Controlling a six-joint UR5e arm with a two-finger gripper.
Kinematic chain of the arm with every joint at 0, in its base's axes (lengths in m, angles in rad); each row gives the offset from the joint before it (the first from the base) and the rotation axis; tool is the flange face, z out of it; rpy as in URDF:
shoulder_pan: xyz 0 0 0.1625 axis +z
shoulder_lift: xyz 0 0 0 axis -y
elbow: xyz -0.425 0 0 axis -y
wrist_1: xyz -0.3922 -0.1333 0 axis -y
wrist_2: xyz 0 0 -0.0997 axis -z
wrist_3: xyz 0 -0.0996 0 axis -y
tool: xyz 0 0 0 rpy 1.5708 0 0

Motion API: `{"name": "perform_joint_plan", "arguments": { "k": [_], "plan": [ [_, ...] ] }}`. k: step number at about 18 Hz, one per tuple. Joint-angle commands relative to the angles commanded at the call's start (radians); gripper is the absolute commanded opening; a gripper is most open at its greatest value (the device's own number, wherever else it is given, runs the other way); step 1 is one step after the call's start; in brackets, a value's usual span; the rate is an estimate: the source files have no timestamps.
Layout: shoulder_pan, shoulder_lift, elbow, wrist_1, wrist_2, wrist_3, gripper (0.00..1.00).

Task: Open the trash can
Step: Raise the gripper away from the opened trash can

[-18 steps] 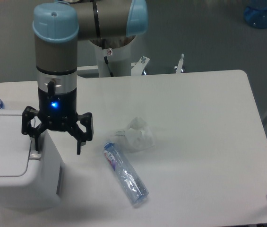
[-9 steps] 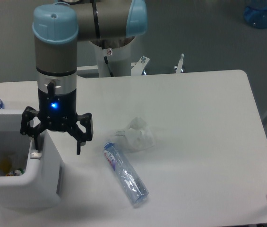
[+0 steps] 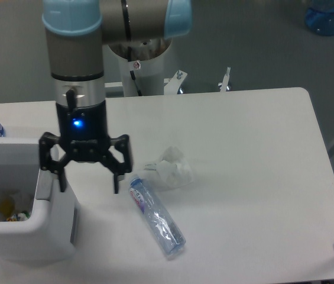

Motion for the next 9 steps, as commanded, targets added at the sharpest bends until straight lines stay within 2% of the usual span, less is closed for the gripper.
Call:
{"name": "perform_joint_plan", "arguments": {
  "k": [2,5,9],
  "plan": [
    [0.028,0.006,-0.012,-0.051,0.046,0.1,1.0],
    [0.08,0.011,-0.014,-0.112,0.057,0.184,1.0],
    [0.137,0.012,-0.026,-0.124,0.055,0.26,1.0]
  ]
}}
